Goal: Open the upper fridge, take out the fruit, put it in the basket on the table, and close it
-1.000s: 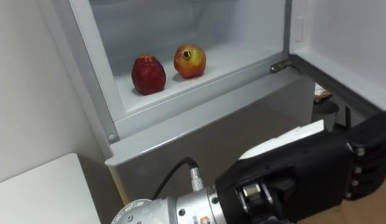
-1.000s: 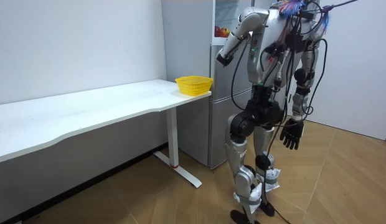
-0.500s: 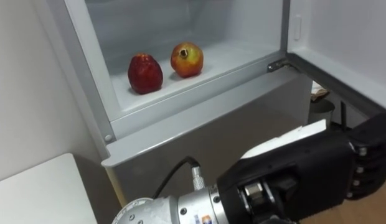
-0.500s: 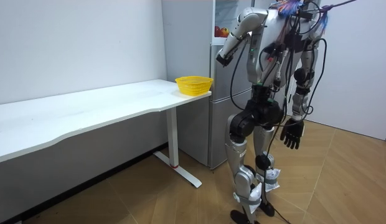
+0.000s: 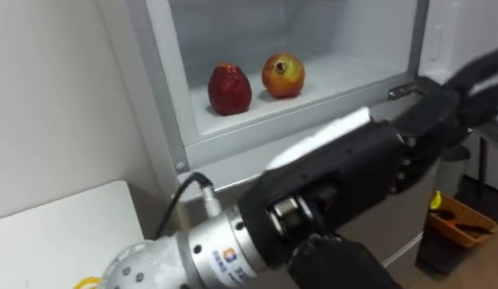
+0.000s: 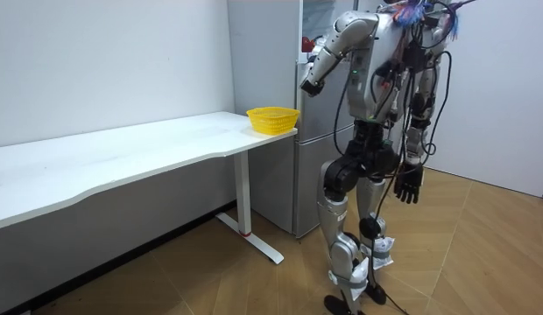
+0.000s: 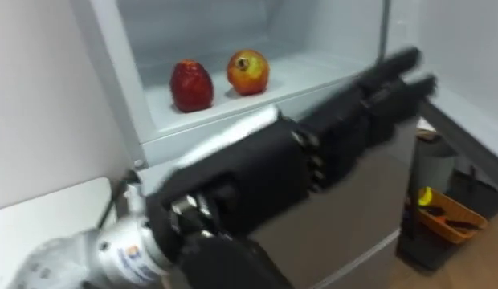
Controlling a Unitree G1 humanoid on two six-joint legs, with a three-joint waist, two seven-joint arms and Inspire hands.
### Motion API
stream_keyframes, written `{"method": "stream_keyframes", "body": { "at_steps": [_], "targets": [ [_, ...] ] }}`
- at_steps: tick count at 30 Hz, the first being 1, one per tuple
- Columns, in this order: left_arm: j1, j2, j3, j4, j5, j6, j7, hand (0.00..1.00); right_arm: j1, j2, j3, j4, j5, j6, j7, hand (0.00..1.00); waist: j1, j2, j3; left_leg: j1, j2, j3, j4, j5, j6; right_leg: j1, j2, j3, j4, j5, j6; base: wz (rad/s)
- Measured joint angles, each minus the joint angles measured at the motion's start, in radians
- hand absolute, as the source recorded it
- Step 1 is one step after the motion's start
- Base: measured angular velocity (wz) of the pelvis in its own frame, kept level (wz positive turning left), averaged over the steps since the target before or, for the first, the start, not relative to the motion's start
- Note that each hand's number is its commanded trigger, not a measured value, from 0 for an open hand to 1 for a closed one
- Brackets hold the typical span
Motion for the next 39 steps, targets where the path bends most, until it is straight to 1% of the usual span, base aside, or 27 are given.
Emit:
{"method": "stream_keyframes", "body": {
  "at_steps": [1,2,3,4,5,6,9,10,11,12,14,16,18,19,21,22,24,25,28,30,31,33,34,35,36,37,39],
  "targets": [
    [0.014,0.003,0.021,-0.015,0.002,-0.002,0.008,0.00,0.006,0.002,0.000,-0.002,0.000,-0.002,-0.001,0.00,0.014,-0.003,-0.0017,0.000,0.000,0.000,0.000,0.000,0.000,0.001,0.000,-0.003,-0.001,0.000,0.000,0.09],
    [0.043,0.004,0.068,-0.043,0.023,-0.013,0.026,0.00,0.013,0.005,-0.005,-0.003,0.000,-0.005,-0.004,0.00,0.041,-0.007,-0.0021,-0.001,0.000,-0.010,0.000,0.000,0.000,0.005,0.001,-0.010,-0.003,0.000,0.000,0.18],
    [0.076,0.005,0.118,-0.064,0.023,-0.024,0.052,0.00,0.028,0.008,-0.018,0.000,0.001,-0.013,-0.006,0.00,0.054,-0.013,0.0002,-0.001,-0.001,-0.032,0.000,0.000,0.000,0.012,-0.001,-0.024,-0.006,0.000,-0.001,0.26],
    [0.089,0.005,0.141,-0.071,0.023,-0.029,0.067,0.00,0.037,0.009,-0.022,-0.001,0.000,-0.016,-0.006,0.00,0.057,-0.015,0.0018,0.000,-0.002,-0.037,0.000,0.000,0.000,0.016,-0.003,-0.033,-0.007,0.000,-0.001,0.47],
    [0.116,0.005,0.182,-0.083,0.038,-0.044,0.098,0.00,0.047,0.013,-0.042,-0.003,-0.005,-0.025,-0.006,0.00,0.067,-0.021,0.0012,0.000,-0.004,-0.047,0.000,0.000,0.000,0.020,-0.006,-0.048,-0.013,0.000,-0.001,0.39],
    [0.133,0.005,0.226,-0.086,0.060,-0.054,0.124,0.00,0.059,0.017,-0.067,-0.003,-0.010,-0.029,-0.006,0.00,0.091,-0.026,-0.0002,0.000,-0.005,-0.053,0.000,0.000,0.000,0.022,-0.005,-0.049,-0.016,0.000,-0.001,0.27],
    [0.151,0.003,0.328,-0.086,0.074,-0.076,0.212,0.00,0.066,0.026,-0.078,-0.006,-0.013,-0.038,-0.013,0.00,0.134,-0.036,-0.0022,-0.002,-0.004,-0.056,0.001,0.000,0.000,0.023,-0.007,-0.066,-0.016,0.000,0.000,0.07],
    [0.152,0.002,0.343,-0.086,0.092,-0.086,0.233,0.00,0.065,0.030,-0.078,-0.005,-0.014,-0.038,-0.019,0.00,0.144,-0.035,-0.0035,-0.002,-0.005,-0.059,0.001,0.000,0.000,0.024,-0.008,-0.068,-0.018,0.000,0.000,0.11],
    [0.161,0.003,0.372,-0.088,0.140,-0.112,0.274,0.00,0.066,0.036,-0.079,-0.001,-0.022,-0.039,-0.025,0.00,0.148,-0.041,-0.0024,0.000,-0.005,-0.062,0.001,0.000,0.000,0.027,-0.008,-0.071,-0.018,0.000,0.000,0.09],
    [0.192,0.004,0.411,-0.096,0.191,-0.136,0.314,0.00,0.067,0.037,-0.084,0.000,-0.043,-0.042,-0.029,0.00,0.158,-0.038,-0.0045,0.000,-0.007,-0.067,0.002,0.000,0.000,0.031,-0.009,-0.074,-0.020,0.000,0.000,0.08],
    [0.234,0.004,0.476,-0.105,0.231,-0.156,0.371,0.00,0.084,0.040,-0.087,-0.004,-0.063,-0.053,-0.045,0.00,0.173,-0.034,-0.0064,0.001,-0.009,-0.078,0.003,0.000,0.000,0.035,-0.009,-0.080,-0.021,0.000,0.001,0.14],
    [0.260,0.006,0.546,-0.105,0.264,-0.165,0.435,0.00,0.095,0.046,-0.098,-0.010,-0.080,-0.057,-0.055,0.00,0.181,-0.032,-0.0065,-0.004,-0.010,-0.096,0.004,0.000,0.000,0.037,-0.013,-0.100,-0.021,0.000,0.001,0.25],
    [0.304,0.007,0.627,-0.105,0.307,-0.186,0.536,0.00,0.117,0.047,-0.114,-0.016,-0.080,-0.056,-0.059,0.00,0.204,-0.032,-0.0049,-0.002,-0.010,-0.108,0.004,0.000,0.000,0.042,-0.012,-0.104,-0.020,-0.002,0.000,0.14],
    [0.321,0.007,0.648,-0.105,0.314,-0.194,0.560,0.00,0.122,0.047,-0.121,-0.017,-0.080,-0.056,-0.062,0.00,0.209,-0.030,-0.0040,0.000,-0.010,-0.111,0.004,0.000,0.000,0.046,-0.011,-0.104,-0.021,-0.003,0.000,0.09],
    [0.417,0.001,0.732,-0.086,0.353,-0.224,0.647,0.00,0.140,0.048,-0.131,-0.031,-0.080,-0.056,-0.074,0.00,0.233,-0.020,-0.0013,0.008,-0.012,-0.114,0.005,0.000,0.000,0.058,-0.014,-0.111,-0.019,-0.007,-0.001,0.05],
    [0.446,-0.002,0.753,-0.072,0.365,-0.234,0.667,0.00,0.144,0.049,-0.137,-0.037,-0.080,-0.056,-0.075,0.00,0.234,-0.018,-0.0003,0.008,-0.012,-0.116,0.006,0.000,0.000,0.059,-0.015,-0.116,-0.020,-0.010,-0.001,0.15],
    [0.526,-0.021,0.819,0.007,0.366,-0.237,0.741,0.00,0.155,0.057,-0.154,-0.045,-0.080,-0.055,-0.076,0.00,0.238,-0.013,0.0019,0.004,-0.019,-0.145,0.014,0.000,0.000,0.061,-0.021,-0.132,-0.014,-0.021,0.002,0.35],
    [0.540,-0.024,0.827,0.027,0.367,-0.235,0.762,0.00,0.158,0.059,-0.154,-0.045,-0.079,-0.054,-0.076,0.00,0.239,-0.015,0.0005,0.002,-0.021,-0.151,0.016,0.000,0.000,0.061,-0.021,-0.135,-0.013,-0.021,0.002,0.31],
    [0.625,-0.028,0.866,0.109,0.361,-0.238,0.855,0.00,0.162,0.059,-0.156,-0.053,-0.087,-0.042,-0.075,0.00,0.255,-0.015,0.0036,-0.001,-0.024,-0.168,0.018,0.000,0.000,0.062,-0.026,-0.153,-0.011,-0.022,0.004,0.13],
    [0.693,-0.053,0.892,0.190,0.357,-0.243,0.911,0.00,0.157,0.059,-0.154,-0.054,-0.091,-0.035,-0.074,0.00,0.265,-0.017,0.0048,-0.001,-0.026,-0.170,0.017,0.000,0.000,0.060,-0.027,-0.154,-0.007,-0.023,0.005,0.00],
    [0.701,-0.059,0.893,0.224,0.356,-0.247,0.924,0.00,0.156,0.059,-0.154,-0.054,-0.091,-0.033,-0.075,0.00,0.270,-0.018,0.0050,-0.001,-0.026,-0.170,0.016,0.000,0.000,0.058,-0.027,-0.154,-0.003,-0.024,0.005,0.00],
    [0.724,-0.086,0.891,0.396,0.325,-0.251,0.964,0.00,0.155,0.059,-0.154,-0.063,-0.099,-0.027,-0.075,0.00,0.281,-0.017,0.0046,-0.002,-0.026,-0.174,0.013,0.000,0.001,0.056,-0.026,-0.156,-0.001,-0.025,0.005,0.00],
    [0.734,-0.090,0.886,0.443,0.311,-0.249,0.973,0.00,0.155,0.059,-0.154,-0.069,-0.100,-0.021,-0.075,0.00,0.280,-0.017,0.0046,-0.002,-0.026,-0.175,0.013,0.000,0.001,0.056,-0.026,-0.156,-0.002,-0.025,0.005,0.00],
    [0.751,-0.104,0.874,0.534,0.290,-0.247,0.984,0.00,0.154,0.059,-0.154,-0.086,-0.100,-0.011,-0.075,0.00,0.279,-0.018,0.0045,-0.003,-0.026,-0.175,0.012,0.000,0.001,0.055,-0.026,-0.156,-0.001,-0.025,0.005,0.00],
    [0.763,-0.119,0.850,0.610,0.268,-0.233,0.998,0.00,0.149,0.060,-0.153,-0.089,-0.100,-0.007,-0.075,0.00,0.278,-0.021,0.0034,-0.005,-0.026,-0.178,0.011,0.000,0.001,0.055,-0.026,-0.159,-0.001,-0.025,0.005,0.05],
    [0.769,-0.127,0.837,0.641,0.249,-0.228,1.001,0.00,0.146,0.062,-0.150,-0.089,-0.100,-0.003,-0.075,0.00,0.278,-0.023,0.0030,-0.008,-0.026,-0.181,0.011,0.000,0.001,0.055,-0.026,-0.162,-0.002,-0.025,0.005,0.09],
    [0.779,-0.136,0.769,0.826,0.208,-0.228,1.000,0.00,0.142,0.069,-0.145,-0.083,-0.100,0.011,-0.073,0.00,0.276,-0.035,0.0001,-0.005,-0.027,-0.191,0.009,0.000,0.000,0.063,-0.026,-0.162,-0.001,-0.025,0.004,0.08]
  ]
}}
